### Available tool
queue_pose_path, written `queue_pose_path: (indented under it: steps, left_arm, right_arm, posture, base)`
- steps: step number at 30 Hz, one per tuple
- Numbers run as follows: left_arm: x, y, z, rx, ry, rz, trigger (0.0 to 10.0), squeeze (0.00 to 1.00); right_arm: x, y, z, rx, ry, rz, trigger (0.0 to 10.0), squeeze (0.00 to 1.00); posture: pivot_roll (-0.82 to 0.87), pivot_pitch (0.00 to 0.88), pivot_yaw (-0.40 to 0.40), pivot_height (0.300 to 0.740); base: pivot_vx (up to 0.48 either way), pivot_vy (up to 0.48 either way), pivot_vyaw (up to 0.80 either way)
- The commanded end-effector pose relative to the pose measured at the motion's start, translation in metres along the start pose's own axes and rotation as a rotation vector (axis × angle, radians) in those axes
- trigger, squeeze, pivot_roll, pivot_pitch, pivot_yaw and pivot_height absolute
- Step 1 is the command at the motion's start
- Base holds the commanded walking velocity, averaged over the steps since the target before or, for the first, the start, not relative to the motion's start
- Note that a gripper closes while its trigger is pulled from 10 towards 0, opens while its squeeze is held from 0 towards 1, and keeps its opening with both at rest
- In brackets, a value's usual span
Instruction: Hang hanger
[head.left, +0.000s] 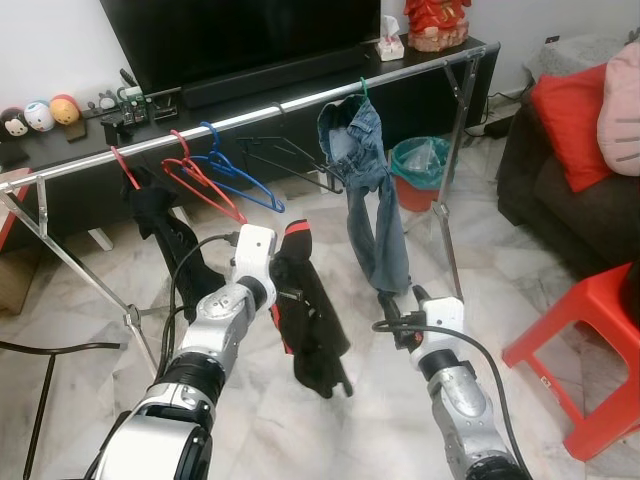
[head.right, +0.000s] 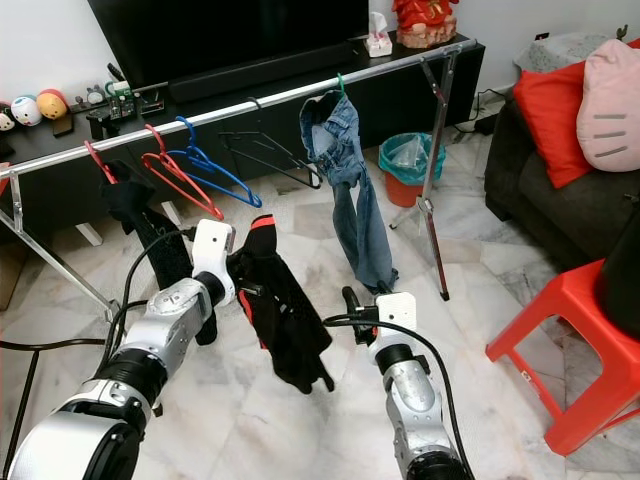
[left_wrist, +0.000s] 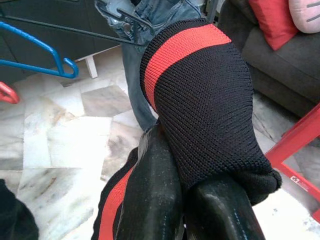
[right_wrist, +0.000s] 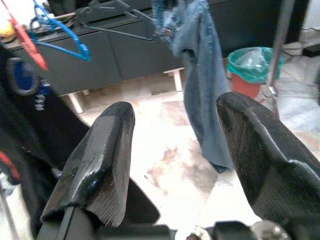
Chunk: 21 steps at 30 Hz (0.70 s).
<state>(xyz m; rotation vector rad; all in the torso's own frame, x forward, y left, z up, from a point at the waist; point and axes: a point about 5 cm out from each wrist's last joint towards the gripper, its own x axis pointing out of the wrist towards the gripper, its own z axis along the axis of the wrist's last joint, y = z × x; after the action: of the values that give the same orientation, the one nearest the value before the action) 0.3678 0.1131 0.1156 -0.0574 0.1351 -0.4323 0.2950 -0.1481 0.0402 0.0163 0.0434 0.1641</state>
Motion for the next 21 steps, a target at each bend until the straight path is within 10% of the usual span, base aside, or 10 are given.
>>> queue_pose_path:
  steps: [1, 21]
  left_arm:
    - [0.001, 0.004, 0.007, 0.056, -0.005, -0.002, 10.0, 0.0]
    - [-0.022, 0.031, -0.005, 0.087, -0.023, 0.084, 10.0, 0.0]
  right_arm:
    - [0.002, 0.003, 0.001, 0.001, -0.005, -0.001, 10.0, 0.0]
    - [0.006, 0.003, 0.015, 0.158, -0.091, -0.068, 10.0, 0.0]
  posture:
    - [0.11, 0.022, 0.126, 0.74]
    - [0.1, 0.0, 0.12, 0.74]
  base:
    - [0.0, 0.0, 0.0]
    - [0.0, 0.0, 0.0]
